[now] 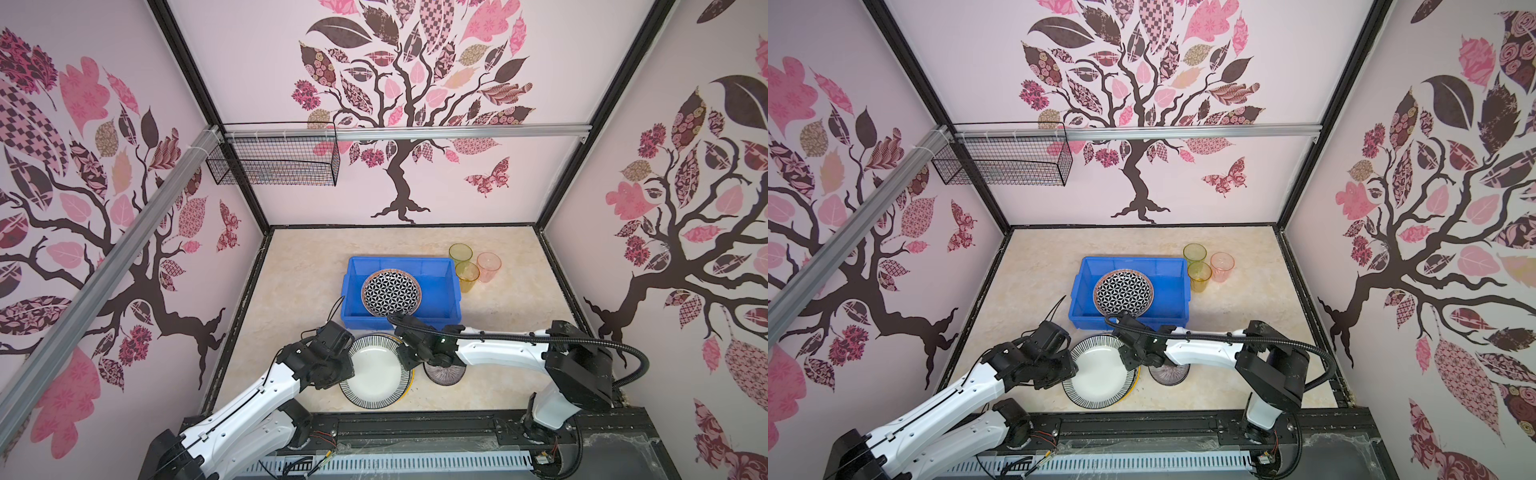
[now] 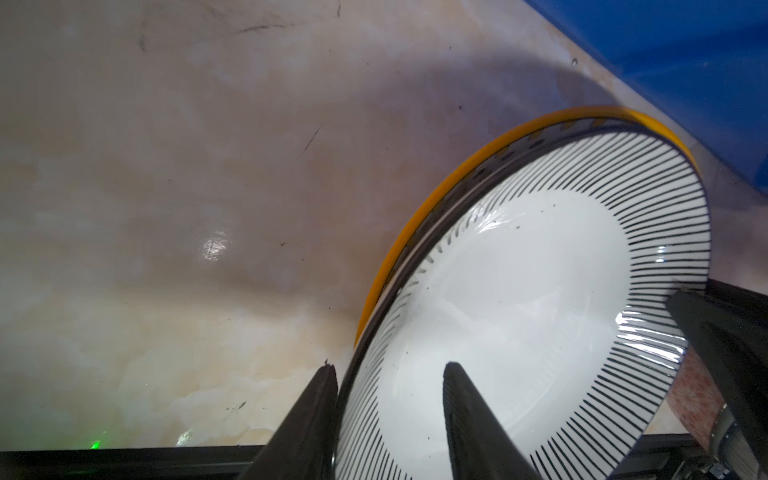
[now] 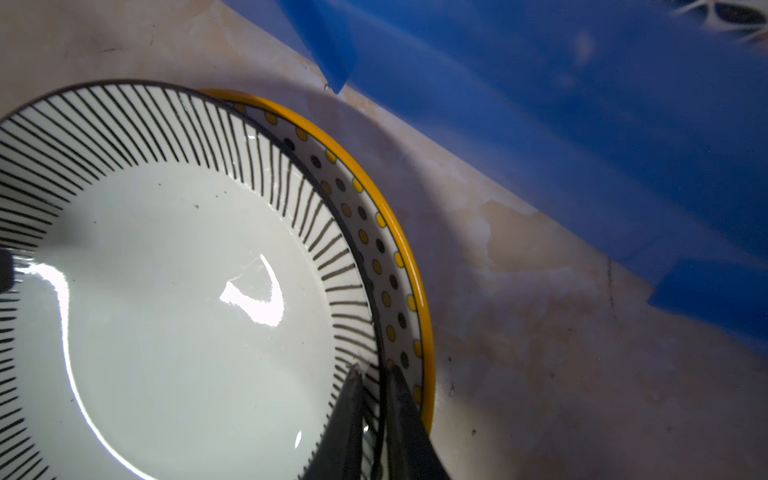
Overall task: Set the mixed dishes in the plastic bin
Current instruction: 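Pinch the striped plate rim with the left gripper while the right grips its edge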
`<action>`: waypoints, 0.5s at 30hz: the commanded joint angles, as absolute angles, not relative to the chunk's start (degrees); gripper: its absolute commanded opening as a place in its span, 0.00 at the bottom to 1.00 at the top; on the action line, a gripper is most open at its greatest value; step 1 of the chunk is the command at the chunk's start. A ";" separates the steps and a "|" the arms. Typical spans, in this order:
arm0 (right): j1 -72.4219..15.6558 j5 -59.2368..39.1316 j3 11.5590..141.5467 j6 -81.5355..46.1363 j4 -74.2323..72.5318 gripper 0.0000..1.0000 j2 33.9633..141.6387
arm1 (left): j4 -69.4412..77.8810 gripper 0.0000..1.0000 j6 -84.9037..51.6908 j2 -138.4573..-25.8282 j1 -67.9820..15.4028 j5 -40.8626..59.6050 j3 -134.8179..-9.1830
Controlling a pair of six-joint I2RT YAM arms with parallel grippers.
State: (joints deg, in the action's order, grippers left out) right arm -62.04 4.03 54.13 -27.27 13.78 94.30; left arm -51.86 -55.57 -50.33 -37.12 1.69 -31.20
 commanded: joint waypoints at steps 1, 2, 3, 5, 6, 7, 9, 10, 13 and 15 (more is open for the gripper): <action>-62.67 -0.14 54.01 -27.69 16.35 0.14 96.99 | -49.92 0.43 -56.07 -49.61 -37.43 2.81 -29.93; -62.68 -0.19 53.97 -27.69 16.27 0.14 96.94 | -49.79 0.42 -56.07 -49.73 -37.44 2.90 -29.81; -62.67 -0.29 53.95 -27.69 16.15 0.14 96.86 | -49.71 0.40 -56.06 -49.74 -37.52 3.07 -29.82; -62.67 -0.59 53.97 -27.69 15.86 0.14 96.86 | -49.44 0.38 -55.99 -49.87 -37.45 3.33 -29.55; -62.67 -0.88 54.01 -27.77 15.66 0.14 96.79 | -49.31 0.37 -55.94 -49.88 -37.44 3.34 -29.45; -62.67 -1.01 53.97 -27.77 15.56 0.14 96.77 | -49.16 0.37 -56.06 -49.92 -37.51 3.43 -29.29; -62.67 -1.56 53.99 -27.86 15.32 0.14 96.68 | -48.79 0.36 -56.07 -50.05 -37.49 3.52 -28.99; -62.67 -1.69 54.02 -27.94 15.23 0.14 96.59 | -48.63 0.36 -56.16 -50.08 -37.49 3.52 -28.83; -62.67 -2.34 53.97 -28.04 14.85 0.14 96.53 | -48.18 0.33 -56.12 -50.28 -37.49 3.43 -28.53; -62.75 -2.72 53.98 -27.99 14.70 0.14 96.50 | -48.01 0.31 -56.16 -50.52 -37.49 3.38 -28.44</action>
